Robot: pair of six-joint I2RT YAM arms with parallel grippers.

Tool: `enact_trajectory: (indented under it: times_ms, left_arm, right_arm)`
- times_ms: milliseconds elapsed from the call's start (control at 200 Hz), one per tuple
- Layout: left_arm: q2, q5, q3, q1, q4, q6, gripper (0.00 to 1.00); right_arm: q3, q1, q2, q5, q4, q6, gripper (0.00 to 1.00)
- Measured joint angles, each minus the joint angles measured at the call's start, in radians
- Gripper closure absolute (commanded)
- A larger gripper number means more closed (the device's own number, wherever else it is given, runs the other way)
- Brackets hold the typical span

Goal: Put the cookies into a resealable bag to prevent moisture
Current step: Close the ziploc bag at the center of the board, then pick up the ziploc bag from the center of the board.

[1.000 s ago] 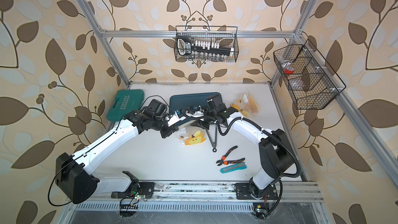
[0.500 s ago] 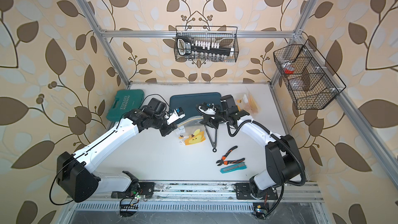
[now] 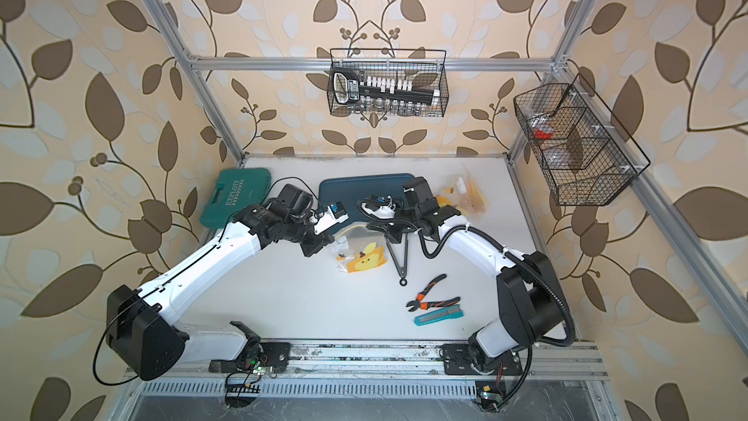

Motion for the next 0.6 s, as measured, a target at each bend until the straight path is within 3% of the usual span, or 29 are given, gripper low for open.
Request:
enact_trajectory:
  times_ms: [60, 115, 145, 170, 195, 210, 220, 280, 315, 350, 405, 495, 530, 600]
  left_arm:
    - [0.000, 0.000, 0.000, 0.000, 0.000, 0.000, 1.00]
    - [0.000, 0.000, 0.000, 0.000, 0.000, 0.000, 1.00]
    - [0.000, 0.000, 0.000, 0.000, 0.000, 0.000, 1.00]
    - [0.000, 0.000, 0.000, 0.000, 0.000, 0.000, 1.00]
    - [0.000, 0.000, 0.000, 0.000, 0.000, 0.000, 1.00]
    - [0.000, 0.000, 0.000, 0.000, 0.000, 0.000, 1.00]
    - [0.000, 0.000, 0.000, 0.000, 0.000, 0.000, 1.00]
    - [0.000, 0.000, 0.000, 0.000, 0.000, 0.000, 1.00]
    - [0.000, 0.000, 0.000, 0.000, 0.000, 0.000, 1.00]
    - [0.000, 0.000, 0.000, 0.000, 0.000, 0.000, 1.00]
    - [0.000, -0.001, 0.000, 0.002, -0.002, -0.004, 1.00]
    - [0.000, -0.003, 0.000, 0.008, -0.005, -0.008, 1.00]
    - [0.000, -0.003, 0.000, 0.013, -0.006, -0.011, 1.00]
    - [-0.002, -0.005, 0.000, 0.018, -0.009, -0.021, 1.00]
  right_arm:
    - [0.015, 0.017, 0.009, 0.003, -0.004, -0.018, 1.00]
    - [0.034, 0.032, 0.017, 0.008, -0.020, -0.023, 1.00]
    - [0.048, 0.041, 0.024, 0.013, -0.031, -0.030, 0.70]
    - [0.058, 0.046, 0.030, 0.016, -0.039, -0.031, 0.63]
    - [0.066, 0.050, 0.035, 0.018, -0.041, -0.034, 0.78]
    - [0.069, 0.053, 0.037, 0.019, -0.041, -0.035, 0.94]
    - [0.071, 0.055, 0.039, 0.021, -0.042, -0.039, 1.00]
    - [0.083, 0.063, 0.048, 0.027, -0.053, -0.053, 0.99]
    - [0.095, 0.068, 0.056, 0.031, -0.069, -0.058, 0.66]
    - [0.105, 0.071, 0.065, 0.035, -0.079, -0.059, 0.58]
    - [0.118, 0.074, 0.077, 0.040, -0.089, -0.071, 0.61]
    - [0.145, 0.079, 0.091, 0.051, -0.117, -0.094, 0.83]
    - [0.156, 0.082, 0.096, 0.053, -0.129, -0.100, 0.99]
    - [0.174, 0.087, 0.105, 0.058, -0.146, -0.105, 1.00]
